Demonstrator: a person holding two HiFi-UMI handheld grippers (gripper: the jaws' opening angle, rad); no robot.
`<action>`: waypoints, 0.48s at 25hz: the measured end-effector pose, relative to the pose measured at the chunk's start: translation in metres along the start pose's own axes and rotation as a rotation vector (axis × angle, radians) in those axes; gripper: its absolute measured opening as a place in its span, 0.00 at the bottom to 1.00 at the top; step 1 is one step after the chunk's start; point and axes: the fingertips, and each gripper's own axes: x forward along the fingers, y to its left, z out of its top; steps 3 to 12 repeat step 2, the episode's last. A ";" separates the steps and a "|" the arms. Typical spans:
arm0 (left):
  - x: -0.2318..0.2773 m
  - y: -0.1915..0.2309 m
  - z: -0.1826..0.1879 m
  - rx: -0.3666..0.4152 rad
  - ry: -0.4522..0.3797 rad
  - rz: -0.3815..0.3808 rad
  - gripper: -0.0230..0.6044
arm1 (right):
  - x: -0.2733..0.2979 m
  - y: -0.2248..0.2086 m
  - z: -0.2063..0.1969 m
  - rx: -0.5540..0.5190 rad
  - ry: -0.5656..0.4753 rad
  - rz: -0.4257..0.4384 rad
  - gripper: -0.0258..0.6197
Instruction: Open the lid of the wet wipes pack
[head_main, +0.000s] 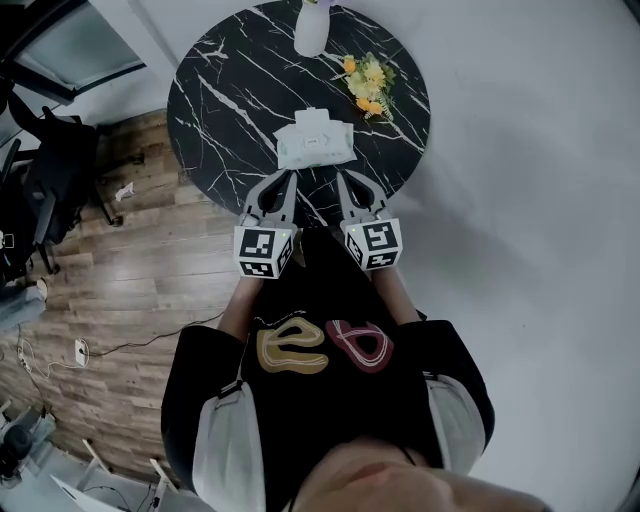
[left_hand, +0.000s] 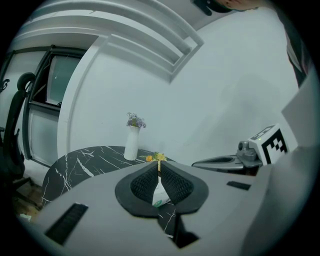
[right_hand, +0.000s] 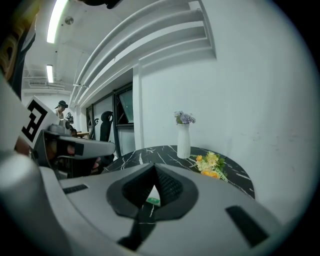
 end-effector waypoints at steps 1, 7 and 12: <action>0.000 0.001 0.000 0.000 0.000 0.000 0.08 | 0.000 0.000 0.000 0.000 0.000 -0.001 0.06; 0.001 0.001 0.000 0.000 0.000 0.000 0.08 | -0.001 0.000 -0.001 -0.001 0.000 -0.002 0.06; 0.001 0.001 0.000 0.000 0.000 0.000 0.08 | -0.001 0.000 -0.001 -0.001 0.000 -0.002 0.06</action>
